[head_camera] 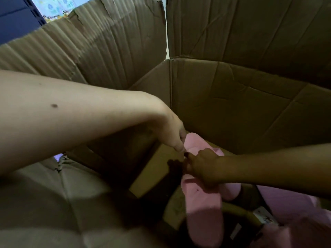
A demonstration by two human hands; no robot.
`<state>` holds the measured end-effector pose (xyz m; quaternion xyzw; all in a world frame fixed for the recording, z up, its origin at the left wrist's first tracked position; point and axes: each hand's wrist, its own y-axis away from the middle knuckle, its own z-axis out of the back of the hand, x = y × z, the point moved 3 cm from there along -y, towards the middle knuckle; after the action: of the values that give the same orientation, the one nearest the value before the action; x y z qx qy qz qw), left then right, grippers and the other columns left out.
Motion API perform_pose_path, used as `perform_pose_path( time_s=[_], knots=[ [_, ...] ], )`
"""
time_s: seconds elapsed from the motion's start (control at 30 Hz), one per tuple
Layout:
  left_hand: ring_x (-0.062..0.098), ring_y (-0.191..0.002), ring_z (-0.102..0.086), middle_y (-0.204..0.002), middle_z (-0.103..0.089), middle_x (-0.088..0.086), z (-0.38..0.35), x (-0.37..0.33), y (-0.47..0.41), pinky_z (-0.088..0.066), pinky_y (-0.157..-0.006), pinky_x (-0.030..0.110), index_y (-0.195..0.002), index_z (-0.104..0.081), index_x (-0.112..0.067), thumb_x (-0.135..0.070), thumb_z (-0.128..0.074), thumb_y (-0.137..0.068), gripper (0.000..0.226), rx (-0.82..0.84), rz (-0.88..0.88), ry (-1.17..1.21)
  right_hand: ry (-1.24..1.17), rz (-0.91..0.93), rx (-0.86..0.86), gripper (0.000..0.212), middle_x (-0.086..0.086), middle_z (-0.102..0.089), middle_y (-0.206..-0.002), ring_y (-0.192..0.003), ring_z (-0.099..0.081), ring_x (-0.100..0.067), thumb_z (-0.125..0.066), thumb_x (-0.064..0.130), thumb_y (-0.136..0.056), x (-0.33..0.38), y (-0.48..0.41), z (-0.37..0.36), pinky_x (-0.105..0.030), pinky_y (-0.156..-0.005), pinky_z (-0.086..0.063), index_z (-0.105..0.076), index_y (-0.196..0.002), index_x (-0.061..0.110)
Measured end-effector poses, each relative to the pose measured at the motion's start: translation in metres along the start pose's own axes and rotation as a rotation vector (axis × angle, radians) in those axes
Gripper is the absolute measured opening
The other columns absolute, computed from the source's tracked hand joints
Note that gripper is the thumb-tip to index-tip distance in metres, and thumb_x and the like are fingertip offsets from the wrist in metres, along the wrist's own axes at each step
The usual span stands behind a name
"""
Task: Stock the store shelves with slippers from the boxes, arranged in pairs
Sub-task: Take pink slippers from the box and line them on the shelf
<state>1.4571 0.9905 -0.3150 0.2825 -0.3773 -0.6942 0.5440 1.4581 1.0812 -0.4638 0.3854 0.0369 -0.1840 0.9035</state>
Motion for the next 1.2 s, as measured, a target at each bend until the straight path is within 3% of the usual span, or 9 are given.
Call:
perform_pose_path(
  time_s=[0.1,0.17,0.3,0.47,0.6,0.67,0.77,0.97,1.2],
  knots=[
    [0.012,-0.102,-0.046,-0.108,-0.047,-0.008,0.004,0.001,-0.001,-0.041,-0.096,0.032,-0.13,-0.046,-0.026,-0.037,-0.04,-0.097,0.035,-0.004,-0.018,0.006,0.178,0.089,0.014,0.086,-0.013,-0.003,-0.155,-0.135,-0.014,-0.046,-0.067,0.038,-0.079,-0.001,0.003,-0.019,-0.06,-0.105,-0.022,-0.013,-0.146,0.033],
    [0.013,-0.102,-0.046,-0.108,-0.047,-0.008,0.006,-0.002,-0.002,-0.041,-0.098,0.034,-0.13,-0.046,-0.027,-0.038,-0.04,-0.097,0.036,-0.008,-0.024,0.001,0.236,0.179,-0.115,0.074,-0.019,-0.014,-0.152,-0.133,-0.021,-0.052,-0.067,0.033,-0.081,0.008,0.004,-0.029,-0.064,-0.104,-0.022,-0.026,-0.143,0.028],
    [0.02,-0.112,-0.05,-0.109,-0.049,-0.007,0.01,-0.003,-0.004,-0.042,-0.102,0.042,-0.128,-0.047,-0.029,-0.039,-0.041,-0.096,0.034,0.003,-0.018,0.002,-0.07,0.17,-0.133,0.072,-0.024,-0.019,-0.147,-0.117,-0.043,-0.041,-0.065,0.04,-0.08,0.004,0.017,-0.027,-0.05,-0.095,-0.037,-0.029,-0.14,0.022],
    [0.023,-0.113,-0.051,-0.107,-0.049,-0.007,0.014,-0.001,-0.004,-0.043,-0.1,0.045,-0.126,-0.048,-0.031,-0.04,-0.041,-0.095,0.033,-0.018,-0.018,-0.008,-0.668,-0.26,0.083,0.083,-0.023,-0.03,-0.144,-0.117,-0.049,-0.033,-0.042,0.069,-0.082,-0.044,0.022,-0.018,-0.027,-0.081,-0.038,-0.02,-0.144,0.019],
    [0.023,-0.109,-0.053,-0.106,-0.052,-0.005,0.016,-0.002,-0.006,-0.045,-0.099,0.044,-0.121,-0.05,-0.034,-0.04,-0.042,-0.095,0.029,-0.026,-0.021,-0.031,-1.203,-0.321,0.336,0.06,-0.02,-0.054,-0.116,-0.097,-0.059,-0.02,-0.05,0.056,-0.086,-0.037,-0.005,-0.056,-0.025,-0.079,-0.048,-0.05,-0.12,0.007],
    [0.021,-0.109,-0.053,-0.113,-0.054,-0.005,0.018,-0.002,-0.006,-0.044,-0.1,0.043,-0.124,-0.049,-0.033,-0.041,-0.041,-0.095,0.031,-0.022,-0.02,-0.029,-1.228,-0.299,0.312,0.054,-0.017,-0.064,-0.111,-0.095,-0.063,-0.023,-0.051,0.046,-0.089,-0.031,-0.011,-0.063,-0.023,-0.07,-0.051,-0.057,-0.119,0.001],
    [0.017,-0.11,-0.052,-0.12,-0.054,-0.004,0.023,-0.005,-0.005,-0.044,-0.098,0.037,-0.128,-0.047,-0.031,-0.039,-0.04,-0.097,0.033,-0.047,-0.027,-0.02,-0.938,-0.217,0.169,0.034,0.0,-0.063,-0.061,-0.059,-0.057,-0.013,-0.053,0.039,-0.09,-0.031,-0.003,-0.052,-0.019,-0.058,-0.045,-0.067,-0.086,0.009],
    [0.016,-0.105,-0.053,-0.116,-0.056,-0.002,0.025,-0.007,-0.006,-0.045,-0.091,0.033,-0.126,-0.048,-0.03,-0.038,-0.04,-0.097,0.031,-0.073,-0.043,-0.031,-0.49,-0.259,-0.16,0.054,-0.011,-0.044,-0.122,-0.113,-0.041,-0.026,-0.051,0.053,-0.085,-0.03,-0.004,-0.057,-0.036,-0.093,-0.037,-0.057,-0.115,0.009],
    [0.017,-0.106,-0.053,-0.116,-0.056,-0.002,0.024,-0.007,-0.004,-0.045,-0.097,0.037,-0.123,-0.05,-0.03,-0.038,-0.041,-0.096,0.03,-0.078,-0.061,-0.048,-0.64,-0.14,-0.348,0.076,-0.005,-0.039,-0.134,-0.112,-0.045,-0.022,-0.013,0.067,-0.072,-0.033,0.005,-0.067,-0.031,-0.091,-0.041,-0.054,-0.116,0.021]
  ],
)
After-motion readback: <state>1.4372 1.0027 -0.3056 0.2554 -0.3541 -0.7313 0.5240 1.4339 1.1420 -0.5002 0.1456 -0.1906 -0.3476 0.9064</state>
